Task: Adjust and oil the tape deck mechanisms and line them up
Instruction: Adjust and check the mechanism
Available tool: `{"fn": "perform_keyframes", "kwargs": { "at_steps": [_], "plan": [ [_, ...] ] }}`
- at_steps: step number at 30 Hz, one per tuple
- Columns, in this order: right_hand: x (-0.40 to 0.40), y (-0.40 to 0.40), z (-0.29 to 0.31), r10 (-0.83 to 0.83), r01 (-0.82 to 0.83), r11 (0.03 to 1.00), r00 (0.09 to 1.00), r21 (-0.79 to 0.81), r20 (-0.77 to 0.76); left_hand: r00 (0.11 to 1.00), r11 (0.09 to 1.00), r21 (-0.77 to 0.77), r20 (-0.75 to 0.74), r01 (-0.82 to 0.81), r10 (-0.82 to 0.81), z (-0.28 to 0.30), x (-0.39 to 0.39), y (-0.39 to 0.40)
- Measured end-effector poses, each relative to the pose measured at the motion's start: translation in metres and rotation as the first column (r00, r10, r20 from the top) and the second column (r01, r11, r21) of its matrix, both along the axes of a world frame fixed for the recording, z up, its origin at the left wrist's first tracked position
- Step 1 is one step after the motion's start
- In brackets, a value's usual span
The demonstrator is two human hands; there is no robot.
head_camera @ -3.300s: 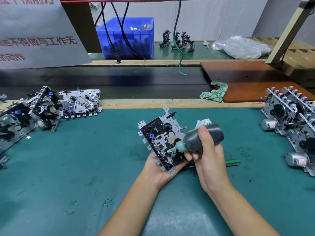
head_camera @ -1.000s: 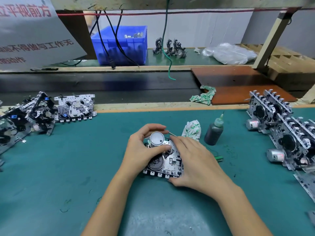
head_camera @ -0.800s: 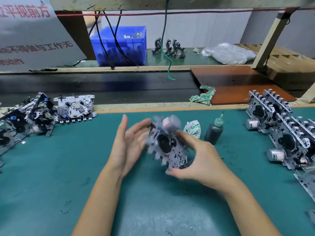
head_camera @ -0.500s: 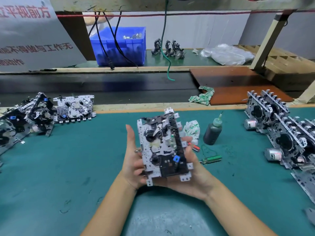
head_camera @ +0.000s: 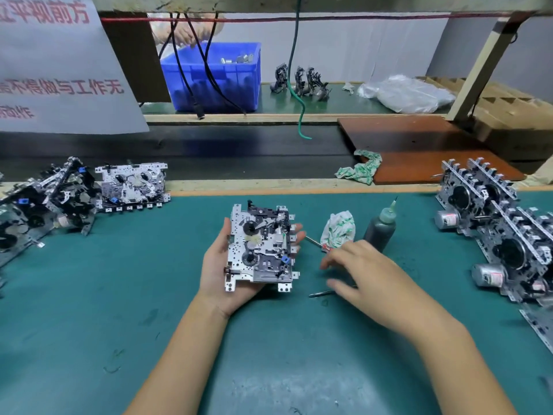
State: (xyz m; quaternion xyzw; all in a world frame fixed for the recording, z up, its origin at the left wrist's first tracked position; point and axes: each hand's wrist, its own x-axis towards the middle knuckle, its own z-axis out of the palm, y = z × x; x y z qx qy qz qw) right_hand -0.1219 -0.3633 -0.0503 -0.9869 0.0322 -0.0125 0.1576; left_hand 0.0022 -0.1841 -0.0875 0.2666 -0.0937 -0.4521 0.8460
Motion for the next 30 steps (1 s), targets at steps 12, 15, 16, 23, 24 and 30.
{"fn": "perform_keyframes", "kwargs": {
  "at_steps": [12, 15, 16, 23, 24, 30],
  "plan": [
    [0.011, -0.003, -0.006, 0.041, 0.081, 0.770, 0.984, 0.633, -0.176, 0.986, 0.994, 0.066, -0.148, 0.090, -0.079, -0.007, 0.005, -0.008],
    [0.016, 0.004, -0.010, -0.072, 0.208, 0.481, 0.978, 0.852, -0.198, 0.985, 0.992, 0.075, -0.153, 0.099, -0.086, -0.006, 0.004, -0.008],
    [0.018, 0.006, -0.009, -0.076, 0.223, 0.423, 0.974, 0.878, -0.212, 0.983, 0.990, 0.083, -0.153, 0.110, -0.097, -0.007, 0.004, -0.008],
    [0.014, 0.014, -0.007, 0.078, 0.217, 0.428, 0.958, 0.877, -0.276, 0.976, 0.976, 0.131, -0.155, 0.172, -0.151, -0.012, -0.001, -0.010],
    [0.013, 0.013, -0.006, 0.083, 0.229, 0.448, 0.952, 0.864, -0.295, 0.975, 0.971, 0.149, -0.146, 0.186, -0.164, -0.012, -0.001, -0.009],
    [0.013, 0.014, -0.005, 0.061, 0.286, 0.489, 0.931, 0.824, -0.359, 0.972, 0.950, 0.222, -0.134, 0.220, -0.194, -0.009, -0.001, -0.009]
  ]
}}
